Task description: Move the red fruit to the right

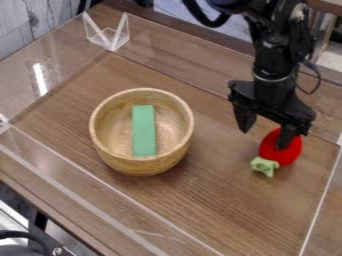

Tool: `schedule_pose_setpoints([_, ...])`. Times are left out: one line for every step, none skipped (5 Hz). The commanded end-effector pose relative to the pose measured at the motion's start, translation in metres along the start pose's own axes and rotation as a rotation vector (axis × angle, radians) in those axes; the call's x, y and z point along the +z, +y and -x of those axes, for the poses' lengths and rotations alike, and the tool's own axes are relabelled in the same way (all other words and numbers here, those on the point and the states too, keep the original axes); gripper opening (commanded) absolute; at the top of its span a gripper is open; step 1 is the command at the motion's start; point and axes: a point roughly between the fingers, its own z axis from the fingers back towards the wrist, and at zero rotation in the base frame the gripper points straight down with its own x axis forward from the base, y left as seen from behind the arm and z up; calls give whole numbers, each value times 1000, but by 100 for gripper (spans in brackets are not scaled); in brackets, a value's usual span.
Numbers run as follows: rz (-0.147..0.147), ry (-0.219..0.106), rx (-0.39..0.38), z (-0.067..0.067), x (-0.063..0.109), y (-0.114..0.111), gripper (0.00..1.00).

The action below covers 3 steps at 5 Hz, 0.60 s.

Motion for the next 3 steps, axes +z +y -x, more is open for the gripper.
schedule_pose_setpoints([-17,-46,29,-1,13,-5,100])
schedule_pose_setpoints([-28,-43,70,12,15,-15,100])
schedule_pose_setpoints([-37,-55,112,12,35,-28,100])
